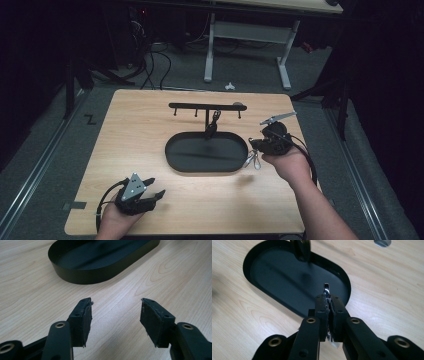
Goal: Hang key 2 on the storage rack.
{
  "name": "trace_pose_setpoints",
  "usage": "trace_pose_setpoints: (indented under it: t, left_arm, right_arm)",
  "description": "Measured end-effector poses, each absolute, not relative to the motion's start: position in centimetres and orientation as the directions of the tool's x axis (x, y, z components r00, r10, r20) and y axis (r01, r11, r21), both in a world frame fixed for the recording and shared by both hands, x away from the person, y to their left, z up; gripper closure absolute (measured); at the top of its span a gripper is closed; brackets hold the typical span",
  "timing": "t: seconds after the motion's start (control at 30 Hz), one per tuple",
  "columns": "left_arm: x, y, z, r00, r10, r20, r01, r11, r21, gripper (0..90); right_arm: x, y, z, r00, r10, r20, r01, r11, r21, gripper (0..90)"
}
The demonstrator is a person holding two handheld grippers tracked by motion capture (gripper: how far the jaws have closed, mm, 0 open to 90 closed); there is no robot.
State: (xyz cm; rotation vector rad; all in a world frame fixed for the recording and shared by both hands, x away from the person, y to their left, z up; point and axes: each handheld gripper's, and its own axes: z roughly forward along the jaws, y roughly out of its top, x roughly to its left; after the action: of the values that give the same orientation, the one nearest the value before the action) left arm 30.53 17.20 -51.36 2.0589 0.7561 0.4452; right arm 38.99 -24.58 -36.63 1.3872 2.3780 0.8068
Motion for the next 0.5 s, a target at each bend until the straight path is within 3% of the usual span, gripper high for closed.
trace_pose_setpoints:
  t: [0.5]
  left_arm:
    - [28.3, 20.3, -51.3, 0.692, 0.721, 0.033, 0.378, -0.401, 0.834, 43.1]
  right_arm:
    - [41.5, -22.4, -34.9, -0.539, 0.842, 0.033, 0.672, 0.406, 0.62, 86.3]
